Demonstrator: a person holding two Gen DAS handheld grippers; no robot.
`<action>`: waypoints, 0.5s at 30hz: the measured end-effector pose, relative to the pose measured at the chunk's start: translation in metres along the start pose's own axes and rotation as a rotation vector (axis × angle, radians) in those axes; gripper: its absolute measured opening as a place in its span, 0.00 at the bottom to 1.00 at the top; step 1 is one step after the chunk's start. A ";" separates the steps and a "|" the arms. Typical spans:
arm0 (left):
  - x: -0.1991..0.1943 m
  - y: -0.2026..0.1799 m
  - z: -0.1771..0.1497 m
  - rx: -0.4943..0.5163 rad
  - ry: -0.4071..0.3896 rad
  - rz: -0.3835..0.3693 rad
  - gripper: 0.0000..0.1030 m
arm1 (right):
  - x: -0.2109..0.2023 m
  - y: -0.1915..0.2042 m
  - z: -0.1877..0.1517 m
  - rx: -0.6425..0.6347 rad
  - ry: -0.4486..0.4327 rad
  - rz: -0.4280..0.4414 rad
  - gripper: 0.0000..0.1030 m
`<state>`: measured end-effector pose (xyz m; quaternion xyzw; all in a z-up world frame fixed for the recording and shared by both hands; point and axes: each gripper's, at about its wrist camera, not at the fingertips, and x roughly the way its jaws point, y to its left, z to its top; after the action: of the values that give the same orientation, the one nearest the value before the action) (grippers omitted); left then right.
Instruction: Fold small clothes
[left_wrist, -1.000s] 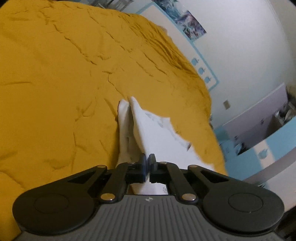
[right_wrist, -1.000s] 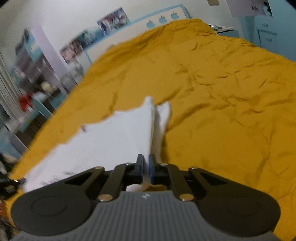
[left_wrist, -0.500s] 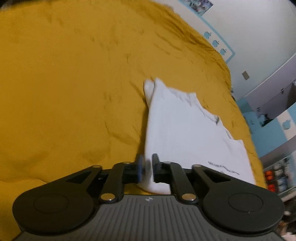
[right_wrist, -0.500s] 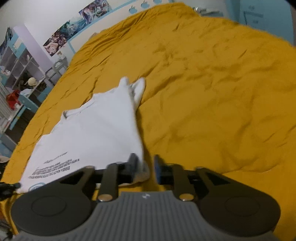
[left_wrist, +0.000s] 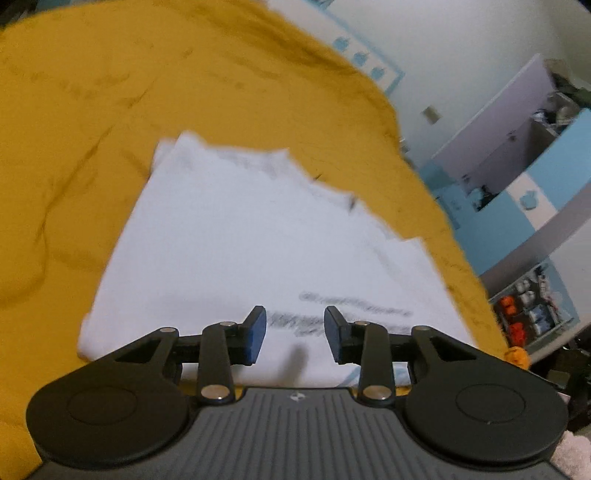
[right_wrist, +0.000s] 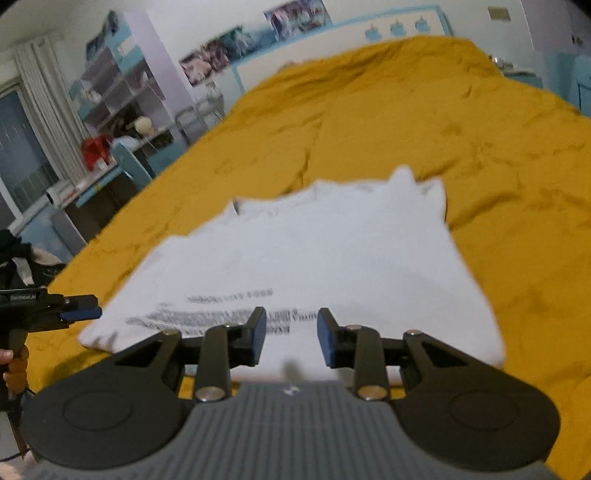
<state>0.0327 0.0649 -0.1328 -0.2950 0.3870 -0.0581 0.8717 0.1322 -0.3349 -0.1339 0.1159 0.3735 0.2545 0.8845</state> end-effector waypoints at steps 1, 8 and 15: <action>0.004 0.006 -0.001 -0.007 0.019 0.014 0.39 | 0.004 -0.006 -0.003 0.020 0.017 -0.036 0.26; -0.005 0.048 -0.015 -0.114 0.021 -0.009 0.27 | -0.008 -0.065 -0.020 0.252 -0.013 -0.160 0.00; -0.028 0.032 0.008 -0.109 -0.032 -0.071 0.43 | -0.022 -0.004 0.026 0.166 -0.108 -0.061 0.54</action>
<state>0.0152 0.1041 -0.1282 -0.3568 0.3647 -0.0630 0.8578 0.1397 -0.3507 -0.1040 0.1908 0.3482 0.1892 0.8981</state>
